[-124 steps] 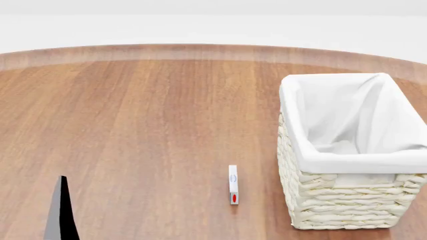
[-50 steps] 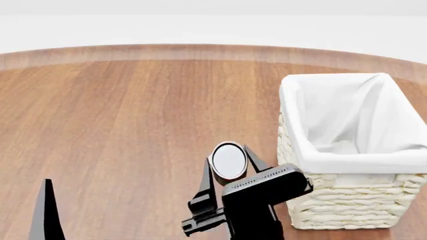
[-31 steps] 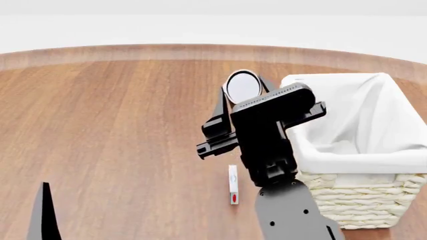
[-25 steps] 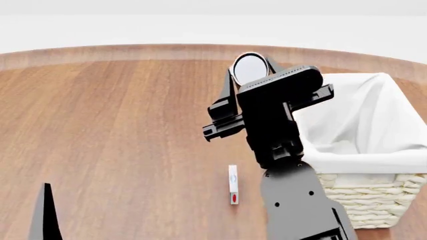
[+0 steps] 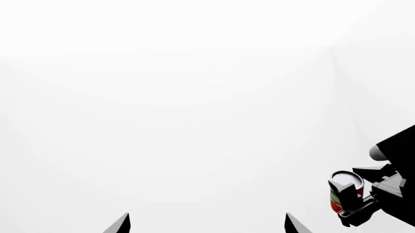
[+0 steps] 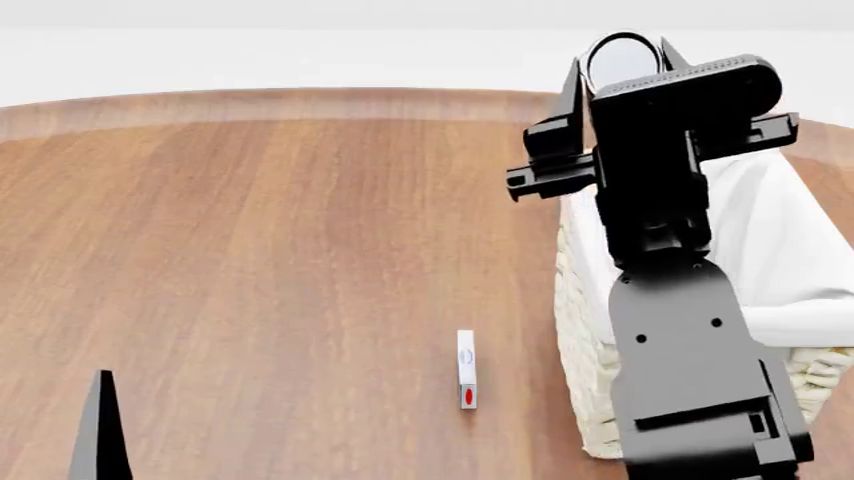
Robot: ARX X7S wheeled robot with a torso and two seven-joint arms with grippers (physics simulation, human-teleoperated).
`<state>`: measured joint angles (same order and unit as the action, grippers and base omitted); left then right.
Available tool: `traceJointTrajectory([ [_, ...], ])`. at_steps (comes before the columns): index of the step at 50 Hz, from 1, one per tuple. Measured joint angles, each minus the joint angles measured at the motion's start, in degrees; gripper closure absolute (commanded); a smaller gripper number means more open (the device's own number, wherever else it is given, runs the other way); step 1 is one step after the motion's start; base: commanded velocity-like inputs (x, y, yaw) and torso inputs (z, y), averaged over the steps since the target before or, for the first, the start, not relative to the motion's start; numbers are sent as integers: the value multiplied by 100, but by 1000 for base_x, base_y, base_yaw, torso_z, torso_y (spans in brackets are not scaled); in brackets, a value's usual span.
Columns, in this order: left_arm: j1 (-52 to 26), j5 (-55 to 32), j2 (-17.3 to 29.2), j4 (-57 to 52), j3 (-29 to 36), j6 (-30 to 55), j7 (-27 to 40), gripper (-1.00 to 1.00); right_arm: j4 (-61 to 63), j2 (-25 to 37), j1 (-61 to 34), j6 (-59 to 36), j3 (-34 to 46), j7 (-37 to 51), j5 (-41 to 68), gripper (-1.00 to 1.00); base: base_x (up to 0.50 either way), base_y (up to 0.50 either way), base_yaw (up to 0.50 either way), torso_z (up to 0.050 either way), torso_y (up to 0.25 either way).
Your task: Pick up the tomato sauce, and put it in the basket.
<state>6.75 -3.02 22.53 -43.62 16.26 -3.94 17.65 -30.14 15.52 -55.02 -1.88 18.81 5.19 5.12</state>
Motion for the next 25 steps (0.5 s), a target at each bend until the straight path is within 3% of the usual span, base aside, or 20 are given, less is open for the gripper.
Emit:
traceJointTrajectory([
  [15,-40,11,7,21,70,11,0,-100,1,328,134,-43,-281,278,27,100,0,0,0,0,0],
  [25,-35,25,16,5,105,14,13,-100,-636,374,39,117,-345,272,53,100,0,0,0,0,0],
])
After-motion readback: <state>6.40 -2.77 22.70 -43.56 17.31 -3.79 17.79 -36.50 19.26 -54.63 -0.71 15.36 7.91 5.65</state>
